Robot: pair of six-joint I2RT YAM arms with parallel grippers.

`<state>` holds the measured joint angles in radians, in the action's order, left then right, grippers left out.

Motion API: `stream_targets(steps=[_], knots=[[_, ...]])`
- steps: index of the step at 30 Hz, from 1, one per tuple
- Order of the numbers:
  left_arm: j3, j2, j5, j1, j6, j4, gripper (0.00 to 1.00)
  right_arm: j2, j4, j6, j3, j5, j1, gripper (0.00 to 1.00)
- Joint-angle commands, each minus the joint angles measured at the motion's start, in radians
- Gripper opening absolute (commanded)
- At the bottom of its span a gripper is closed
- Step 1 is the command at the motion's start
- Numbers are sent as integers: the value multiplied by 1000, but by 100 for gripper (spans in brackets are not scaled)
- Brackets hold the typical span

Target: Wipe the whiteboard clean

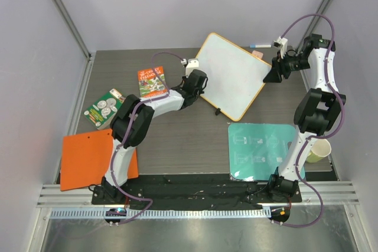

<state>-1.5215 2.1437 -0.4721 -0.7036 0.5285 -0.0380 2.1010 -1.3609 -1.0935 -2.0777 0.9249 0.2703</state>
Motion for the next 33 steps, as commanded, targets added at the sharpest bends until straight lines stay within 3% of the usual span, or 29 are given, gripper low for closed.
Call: stream_targets(steps=[1, 8, 17, 22, 26, 30, 33], knots=[[55, 7, 61, 1, 105, 124, 0, -15, -144, -26, -5, 20, -5, 52], [67, 38, 56, 0, 163, 151, 0, -21, -133, -22, 11, 3, -5, 55], [69, 50, 62, 3, 195, 187, 0, -48, -72, -6, 44, 0, -2, 79], [81, 56, 66, 1, 202, 190, 0, -101, 90, 92, 131, -29, 4, 88], [80, 67, 64, 3, 196, 187, 0, -163, 313, 326, 224, -119, 15, 96], [80, 71, 55, 1, 191, 184, 0, -249, 567, 472, 346, -222, 29, 98], [77, 73, 52, 3, 183, 182, 0, -275, 641, 539, 370, -261, 36, 100]])
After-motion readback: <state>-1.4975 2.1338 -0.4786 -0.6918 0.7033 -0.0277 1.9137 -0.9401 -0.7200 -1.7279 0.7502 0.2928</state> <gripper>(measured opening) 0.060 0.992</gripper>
